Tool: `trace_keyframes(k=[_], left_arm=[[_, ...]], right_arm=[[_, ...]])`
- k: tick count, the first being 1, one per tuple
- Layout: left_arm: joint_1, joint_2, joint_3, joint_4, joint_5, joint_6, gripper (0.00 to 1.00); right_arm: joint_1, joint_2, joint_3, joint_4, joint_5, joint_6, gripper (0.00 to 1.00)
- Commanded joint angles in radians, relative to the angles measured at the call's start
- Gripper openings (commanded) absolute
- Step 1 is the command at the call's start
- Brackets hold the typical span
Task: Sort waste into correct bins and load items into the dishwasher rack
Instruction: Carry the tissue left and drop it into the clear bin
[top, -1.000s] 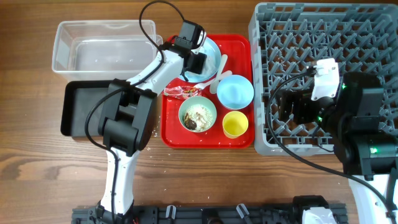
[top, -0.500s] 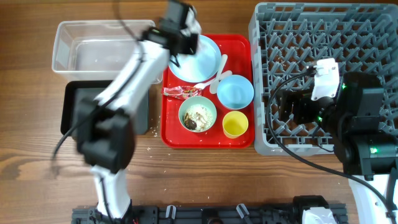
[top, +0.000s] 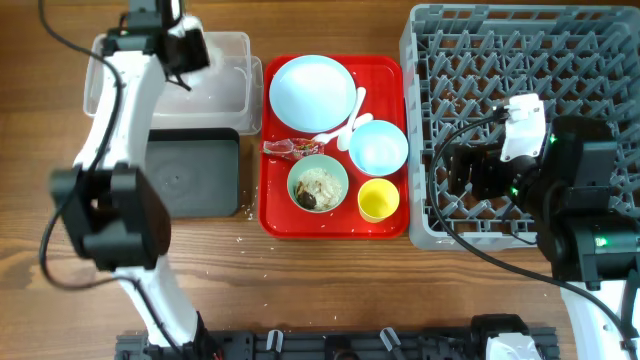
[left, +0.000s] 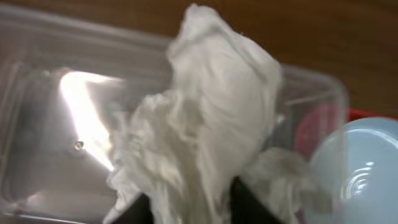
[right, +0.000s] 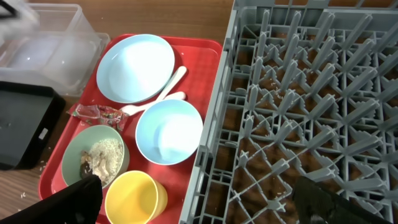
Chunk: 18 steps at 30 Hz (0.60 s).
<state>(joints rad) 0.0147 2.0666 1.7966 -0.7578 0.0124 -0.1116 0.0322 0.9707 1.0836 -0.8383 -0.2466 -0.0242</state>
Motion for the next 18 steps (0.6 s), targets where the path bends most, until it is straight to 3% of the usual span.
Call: trace_keyframes(k=[1, 2, 3, 11, 18], left_arm=[[0.000, 0.043, -0.005, 0.016, 0.005, 0.003, 0.87], [0.000, 0.043, -0.004, 0.023, 0.005, 0.003, 0.98], [0.000, 0.041, -0.003, 0.028, 0.005, 0.003, 1.00], [-0.032, -0.119, 0.057, -0.059, 0.087, 0.002, 1.00], [-0.219, -0.240, 0.057, -0.285, 0.132, -0.085, 0.96]], right_arm=[[0.004, 0.002, 0.020, -0.001, -0.014, 0.001, 0.99], [0.004, 0.002, 0.020, -0.001, -0.014, 0.001, 1.00], [0.004, 0.002, 0.020, -0.001, -0.014, 0.001, 1.00], [0.004, 0.002, 0.020, 0.000, -0.017, 0.002, 1.00], [0.004, 0.002, 0.020, 0.009, -0.017, 0.053, 1.00]])
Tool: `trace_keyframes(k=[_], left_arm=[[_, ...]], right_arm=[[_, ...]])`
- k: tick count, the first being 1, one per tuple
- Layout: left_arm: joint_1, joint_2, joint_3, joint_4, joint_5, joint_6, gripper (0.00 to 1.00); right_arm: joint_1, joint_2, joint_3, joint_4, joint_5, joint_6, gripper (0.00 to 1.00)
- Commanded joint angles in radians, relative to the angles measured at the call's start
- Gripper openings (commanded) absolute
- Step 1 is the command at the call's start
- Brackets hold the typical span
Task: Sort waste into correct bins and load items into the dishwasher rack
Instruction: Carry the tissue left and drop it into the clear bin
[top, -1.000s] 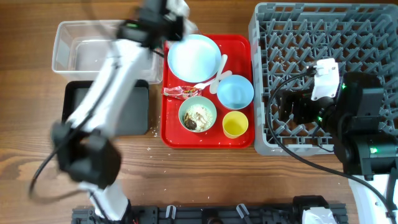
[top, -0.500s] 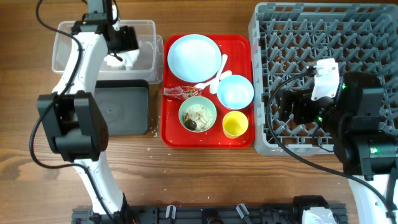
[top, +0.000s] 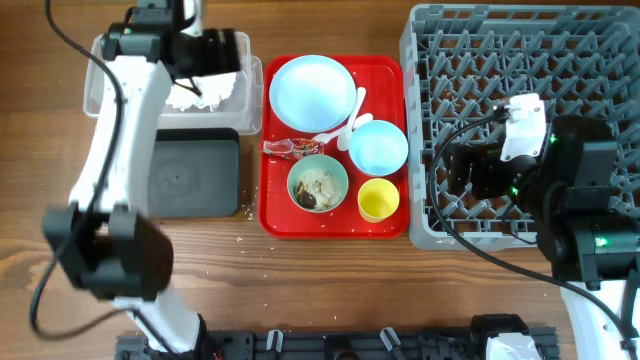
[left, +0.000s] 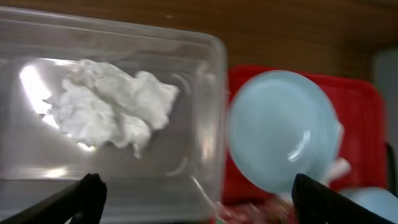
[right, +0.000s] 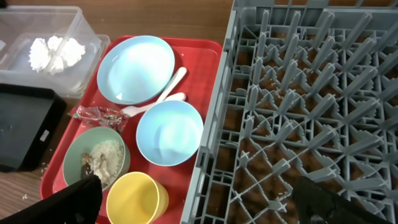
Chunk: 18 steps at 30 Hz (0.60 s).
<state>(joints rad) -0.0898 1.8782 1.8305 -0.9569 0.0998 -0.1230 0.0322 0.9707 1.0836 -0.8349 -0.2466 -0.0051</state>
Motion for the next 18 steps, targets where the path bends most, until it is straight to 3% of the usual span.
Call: trace_keyframes(k=[1, 7, 11, 14, 18], left_arm=[[-0.142, -0.049, 0.019, -0.115, 0.045, -0.105, 0.96], [-0.255, -0.040, -0.094, -0.152, 0.099, -0.228, 0.96], [-0.308, -0.037, -0.196, -0.050, 0.098, -0.221, 0.96], [-0.341, -0.029, -0.259, 0.060, 0.101, -0.137, 0.96], [-0.394, -0.033, -0.266, 0.079, 0.193, 0.036, 0.95]], right_arm=[[0.004, 0.002, 0.020, 0.005, -0.017, 0.034, 1.00], [0.004, 0.002, 0.020, 0.003, -0.016, 0.032, 1.00], [0.004, 0.002, 0.020, 0.004, -0.016, 0.032, 1.00], [0.004, 0.002, 0.020, 0.004, -0.016, 0.032, 1.00], [0.004, 0.002, 0.020, -0.005, -0.016, 0.032, 1.00]])
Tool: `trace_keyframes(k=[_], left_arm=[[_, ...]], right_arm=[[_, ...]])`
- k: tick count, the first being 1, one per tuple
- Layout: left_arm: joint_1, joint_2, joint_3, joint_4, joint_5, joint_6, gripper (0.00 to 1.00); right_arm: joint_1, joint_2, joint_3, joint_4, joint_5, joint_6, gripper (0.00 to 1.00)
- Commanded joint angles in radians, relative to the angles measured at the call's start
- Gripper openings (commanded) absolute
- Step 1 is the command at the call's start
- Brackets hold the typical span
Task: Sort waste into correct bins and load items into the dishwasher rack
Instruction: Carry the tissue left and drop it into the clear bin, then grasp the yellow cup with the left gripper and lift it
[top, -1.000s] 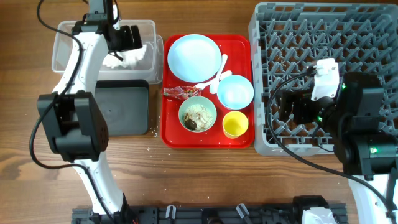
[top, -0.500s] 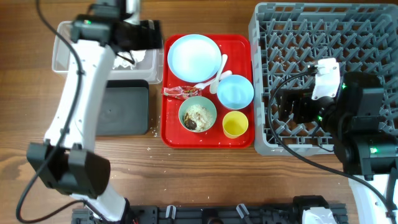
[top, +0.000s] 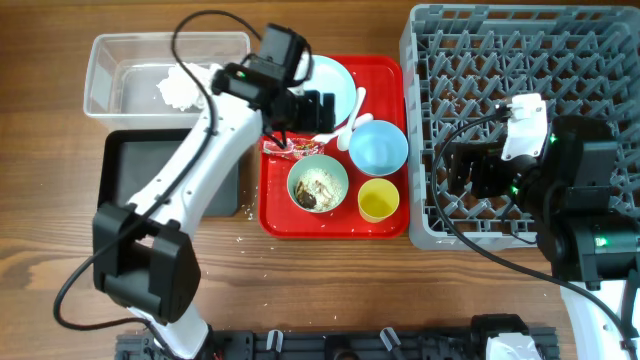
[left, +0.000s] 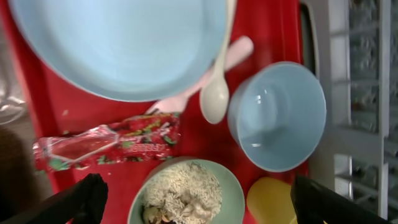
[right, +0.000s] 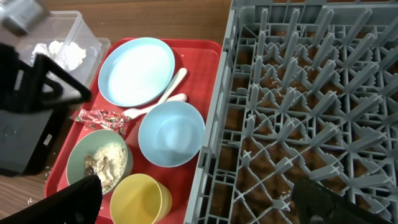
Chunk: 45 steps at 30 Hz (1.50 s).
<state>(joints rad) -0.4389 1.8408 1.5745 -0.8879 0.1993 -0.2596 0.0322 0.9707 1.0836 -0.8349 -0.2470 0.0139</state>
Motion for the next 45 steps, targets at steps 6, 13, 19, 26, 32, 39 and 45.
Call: trace_keyframes(k=[6, 13, 19, 26, 32, 39, 45], left_arm=[[-0.127, 0.005, -0.011, -0.061, 0.151, 0.238, 0.95], [-0.188, 0.005, -0.020, -0.101, 0.220, 0.211, 0.89], [-0.247, 0.006, -0.122, -0.026, 0.170, 0.056, 0.87], [-0.284, 0.007, -0.203, 0.093, 0.104, -0.016, 0.75], [-0.303, 0.011, -0.234, 0.142, 0.064, -0.038, 0.66], [-0.307, 0.056, -0.234, 0.169, 0.061, -0.042, 0.48], [-0.306, 0.067, -0.234, 0.171, 0.061, -0.073, 0.16]], right_arm=[[0.004, 0.002, 0.020, -0.009, -0.016, 0.013, 1.00], [0.004, 0.002, 0.020, -0.016, -0.016, 0.013, 1.00], [0.004, 0.002, 0.020, -0.019, -0.016, 0.013, 1.00], [0.004, 0.002, 0.019, -0.020, -0.016, 0.013, 1.00], [0.004, 0.002, 0.019, -0.028, -0.016, 0.013, 0.99], [0.004, 0.002, 0.020, -0.036, -0.016, 0.013, 1.00], [0.004, 0.002, 0.020, -0.042, -0.016, 0.013, 0.99]])
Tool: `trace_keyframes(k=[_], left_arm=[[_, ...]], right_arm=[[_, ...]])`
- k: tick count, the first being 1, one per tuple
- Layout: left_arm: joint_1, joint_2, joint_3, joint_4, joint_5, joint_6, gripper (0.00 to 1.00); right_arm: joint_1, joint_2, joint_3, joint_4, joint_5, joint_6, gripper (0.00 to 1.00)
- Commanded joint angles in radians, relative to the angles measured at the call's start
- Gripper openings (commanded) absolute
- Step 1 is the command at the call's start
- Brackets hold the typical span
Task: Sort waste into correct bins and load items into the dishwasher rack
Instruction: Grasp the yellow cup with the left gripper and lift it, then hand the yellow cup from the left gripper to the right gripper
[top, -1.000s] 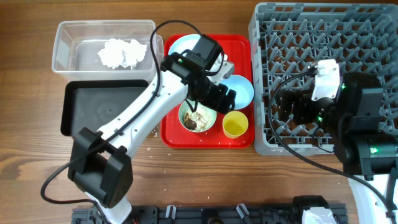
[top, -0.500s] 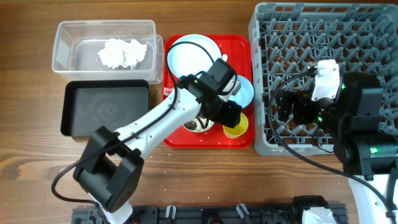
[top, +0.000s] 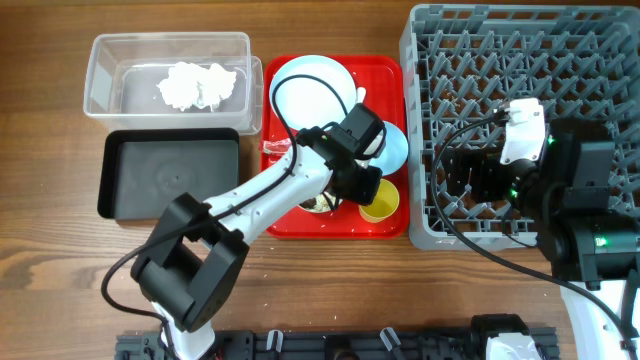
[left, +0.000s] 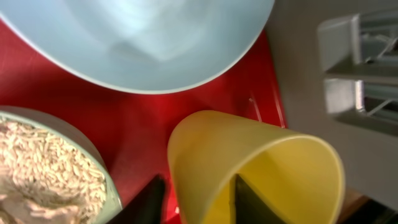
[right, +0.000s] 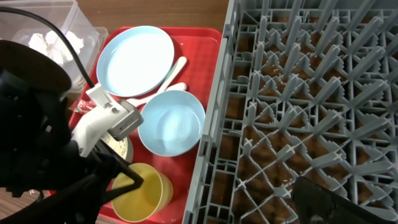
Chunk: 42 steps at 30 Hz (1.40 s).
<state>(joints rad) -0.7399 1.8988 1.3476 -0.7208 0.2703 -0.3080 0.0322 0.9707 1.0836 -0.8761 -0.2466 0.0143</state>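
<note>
A yellow cup (top: 382, 202) (left: 261, 168) (right: 142, 194) stands on the red tray (top: 385, 68) at its front right corner. My left gripper (top: 362, 186) (left: 196, 200) is shut on the cup's wall, one finger inside the rim and one outside. Next to it are a green bowl of rice (left: 43, 162) and a light blue bowl (right: 171, 127). A light blue plate (top: 310, 85) and two spoons (right: 169, 79) lie further back. My right gripper (right: 205, 211) is open over the grey dishwasher rack (top: 520, 60).
A clear bin (top: 100, 80) at the back left holds a crumpled white tissue (top: 200, 85). A black bin (top: 170, 175) sits in front of it. A red wrapper (top: 274, 148) lies on the tray, partly under my left arm. Crumbs dot the wood near the black bin.
My left gripper was open above the wrapper, spoons and bowls. It is now down at the front right of the tray and shut on the yellow cup's wall. The right arm has stayed put.
My left gripper first held the white tissue over the clear bin. Then the tissue lay in the bin and the gripper was open. Afterwards it hung open over the red tray, and now it grips the yellow cup. My right gripper stayed open over the rack throughout.
</note>
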Motion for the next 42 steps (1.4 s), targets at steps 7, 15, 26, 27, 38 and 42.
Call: trace_keyframes(k=[7, 15, 26, 27, 38, 42], left_arm=[[0.077, -0.035, 0.068, -0.025, 0.175, -0.057, 0.04], [0.324, -0.155, 0.100, -0.083, 0.622, -0.024, 0.04], [0.502, -0.159, 0.099, -0.076, 1.197, 0.069, 0.04], [0.501, -0.159, 0.099, -0.075, 1.216, 0.070, 0.04], [0.500, -0.159, 0.099, -0.056, 1.293, 0.069, 0.04], [0.500, -0.159, 0.099, -0.056, 1.293, 0.069, 0.04]], right_arm=[[0.004, 0.002, 0.020, 0.002, -0.031, 0.046, 1.00], [0.004, 0.034, 0.018, 0.081, -0.383, 0.049, 1.00], [0.004, 0.237, 0.018, 0.404, -0.931, 0.049, 1.00], [0.004, 0.251, 0.018, 0.422, -0.946, 0.049, 1.00], [0.062, 0.336, 0.018, 0.547, -1.019, 0.069, 0.90], [0.109, 0.337, 0.018, 0.627, -1.008, 0.127, 0.84]])
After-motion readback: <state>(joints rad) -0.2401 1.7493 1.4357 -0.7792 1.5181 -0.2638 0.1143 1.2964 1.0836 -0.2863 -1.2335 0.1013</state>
